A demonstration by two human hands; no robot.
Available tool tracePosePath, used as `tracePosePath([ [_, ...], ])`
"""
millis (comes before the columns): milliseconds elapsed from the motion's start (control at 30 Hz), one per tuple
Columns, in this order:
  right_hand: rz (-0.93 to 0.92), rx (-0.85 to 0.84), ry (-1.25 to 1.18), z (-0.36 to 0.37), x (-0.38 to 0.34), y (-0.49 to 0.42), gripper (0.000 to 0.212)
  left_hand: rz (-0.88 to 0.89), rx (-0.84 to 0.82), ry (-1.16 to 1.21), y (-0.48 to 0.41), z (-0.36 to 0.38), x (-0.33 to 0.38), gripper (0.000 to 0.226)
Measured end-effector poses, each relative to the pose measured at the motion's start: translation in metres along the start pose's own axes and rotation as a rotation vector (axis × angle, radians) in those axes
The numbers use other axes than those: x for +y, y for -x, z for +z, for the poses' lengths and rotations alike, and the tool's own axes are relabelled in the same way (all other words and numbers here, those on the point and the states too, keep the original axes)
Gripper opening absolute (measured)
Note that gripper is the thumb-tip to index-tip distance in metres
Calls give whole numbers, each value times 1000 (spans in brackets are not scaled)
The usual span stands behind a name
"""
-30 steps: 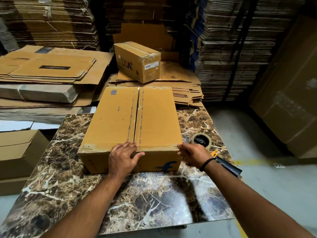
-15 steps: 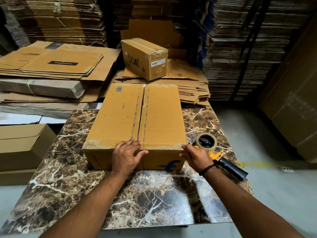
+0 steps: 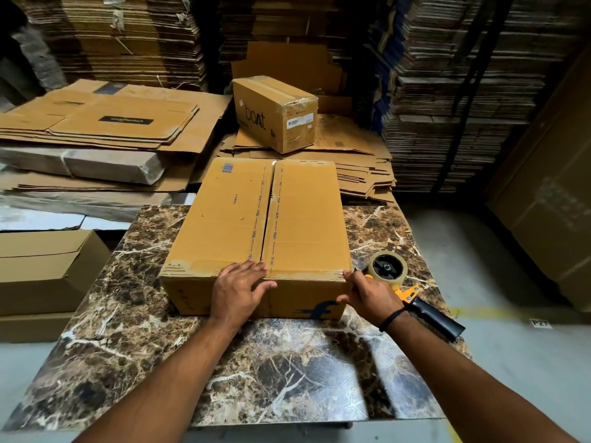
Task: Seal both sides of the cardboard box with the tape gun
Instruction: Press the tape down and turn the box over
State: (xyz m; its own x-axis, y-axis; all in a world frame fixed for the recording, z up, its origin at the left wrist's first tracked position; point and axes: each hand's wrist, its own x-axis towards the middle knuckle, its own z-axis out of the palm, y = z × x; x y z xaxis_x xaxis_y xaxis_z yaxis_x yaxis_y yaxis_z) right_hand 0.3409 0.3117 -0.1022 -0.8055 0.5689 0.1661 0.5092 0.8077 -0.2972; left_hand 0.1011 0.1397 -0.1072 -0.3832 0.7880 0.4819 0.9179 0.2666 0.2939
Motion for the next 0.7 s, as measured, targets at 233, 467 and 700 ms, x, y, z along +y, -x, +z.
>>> tracePosePath([
  [233,-38,158,75,11,-2,3,47,-31,-26,14,-1,-3,4,34],
  [467,-223,242,61,24,-37,17,55,93,-43,-28,6,-27,-34,33],
  [700,-428,290,-66,78,-148,34,26,-32,-69,-22,46,-74,-102,42],
])
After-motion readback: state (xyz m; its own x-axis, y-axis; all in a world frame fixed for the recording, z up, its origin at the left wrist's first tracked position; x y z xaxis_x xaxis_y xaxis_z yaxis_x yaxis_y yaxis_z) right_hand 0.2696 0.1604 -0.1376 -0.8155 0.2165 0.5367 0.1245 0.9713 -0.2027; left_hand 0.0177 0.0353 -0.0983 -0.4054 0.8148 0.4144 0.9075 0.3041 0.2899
